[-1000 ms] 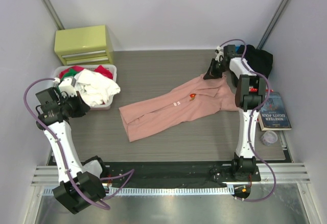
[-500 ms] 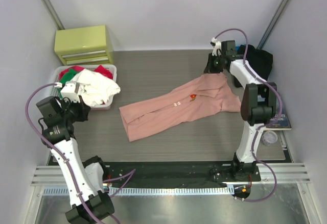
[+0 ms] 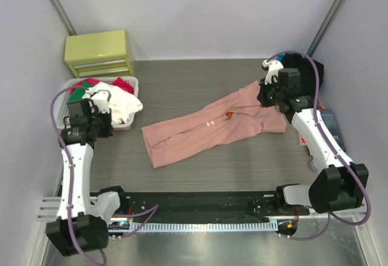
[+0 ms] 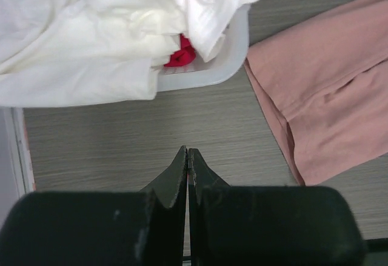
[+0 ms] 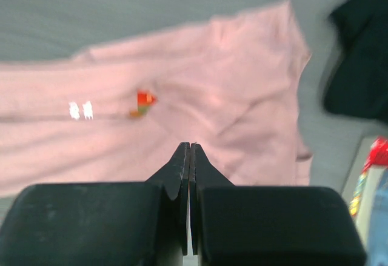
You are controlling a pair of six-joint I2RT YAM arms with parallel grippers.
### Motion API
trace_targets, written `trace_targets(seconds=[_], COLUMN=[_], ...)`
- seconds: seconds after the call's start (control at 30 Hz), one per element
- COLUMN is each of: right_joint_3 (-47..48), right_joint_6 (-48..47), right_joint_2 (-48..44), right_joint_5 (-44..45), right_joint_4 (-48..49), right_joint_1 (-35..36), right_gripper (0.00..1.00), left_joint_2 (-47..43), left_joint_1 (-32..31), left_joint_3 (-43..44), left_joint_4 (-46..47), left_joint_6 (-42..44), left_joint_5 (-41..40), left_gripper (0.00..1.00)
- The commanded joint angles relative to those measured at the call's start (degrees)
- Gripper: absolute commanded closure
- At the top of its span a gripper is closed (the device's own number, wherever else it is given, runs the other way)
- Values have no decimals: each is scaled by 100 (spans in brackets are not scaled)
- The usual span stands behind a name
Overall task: Fold and stack the t-shirts
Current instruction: Rotate the tshirt 90 degrees
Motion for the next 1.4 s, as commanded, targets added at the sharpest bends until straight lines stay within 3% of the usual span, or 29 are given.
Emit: trace_targets(seconds=[0.0,0.07,0.17,0.3,0.47,0.77,0.97,1.37], right_joint_3=[-552,-500,-430,-526,-631,-614,-587,-324], right_joint_6=[-57,-92,-110,-83,-83,39,31,303], right_joint_2=[-100,-56,14,31,190,559,647,1552], right_joint_5=[60,69,157,-71,-177,-370,-397,-555], right_joint_4=[-113,-139,-200,-210,-201,-192,-183,89], right_joint_1=[-35,-70,-114,-149,-193,-272,-307,-369], right_gripper=[99,99,99,99,99,99,99,99], left_joint_2=[530,847,1156,1042,2094,3036,3098,3651], left_joint_1=[-1241,-1863,-2724,-3273,-3457,-3502,-3520,-3818], left_joint_3=[551,737,1054,922,423,658,544,-326], left_joint_4=[64,91,81,337,494,820,1093,1541], left_joint_6=[-582,-655,-383,-128,-242,-92,-215,-137], left_joint_5=[-907,-829,-1896,-1489,-320,32,130,-2], left_gripper=[100,100,100,100,100,100,100,100])
